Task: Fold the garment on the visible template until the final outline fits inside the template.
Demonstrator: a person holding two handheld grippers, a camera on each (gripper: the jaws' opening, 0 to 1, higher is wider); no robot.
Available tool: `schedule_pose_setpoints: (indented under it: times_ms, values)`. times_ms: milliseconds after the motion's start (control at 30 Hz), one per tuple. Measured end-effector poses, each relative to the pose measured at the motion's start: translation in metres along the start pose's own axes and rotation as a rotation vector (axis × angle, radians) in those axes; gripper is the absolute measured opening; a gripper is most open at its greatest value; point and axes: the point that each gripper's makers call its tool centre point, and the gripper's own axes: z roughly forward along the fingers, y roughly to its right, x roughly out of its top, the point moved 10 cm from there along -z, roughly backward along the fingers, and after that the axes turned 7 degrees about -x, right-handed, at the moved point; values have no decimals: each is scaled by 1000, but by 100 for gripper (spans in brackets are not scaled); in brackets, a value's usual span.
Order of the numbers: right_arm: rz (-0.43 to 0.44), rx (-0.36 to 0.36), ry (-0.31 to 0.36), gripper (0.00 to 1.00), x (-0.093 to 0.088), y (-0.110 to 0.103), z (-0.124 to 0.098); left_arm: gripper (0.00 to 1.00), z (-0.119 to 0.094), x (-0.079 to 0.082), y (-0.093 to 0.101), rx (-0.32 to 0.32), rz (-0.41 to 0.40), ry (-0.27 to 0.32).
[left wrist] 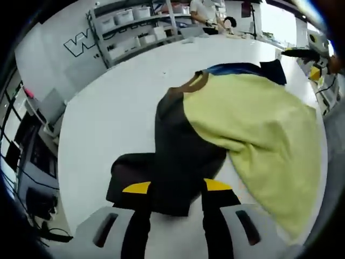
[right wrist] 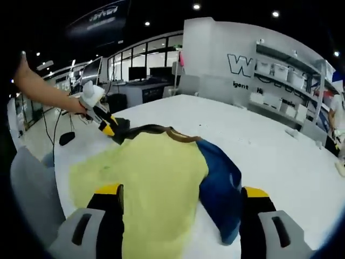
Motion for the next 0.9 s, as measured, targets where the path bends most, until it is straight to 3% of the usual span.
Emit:
schedule_pose_setpoints:
  times_ms: [200,467,900]
  values:
    - [22,-26,-2,90,-16,-6,-26,37,3,-6,0,-24,-21,-23]
    - [-35,-57,-20,88,-32,-13,-56,33,7,-9,-2,-25,-24,-41]
    - [-28,-72,-42,86,-50,-23,-69,23,8,-11,-2,-19,-29,-48]
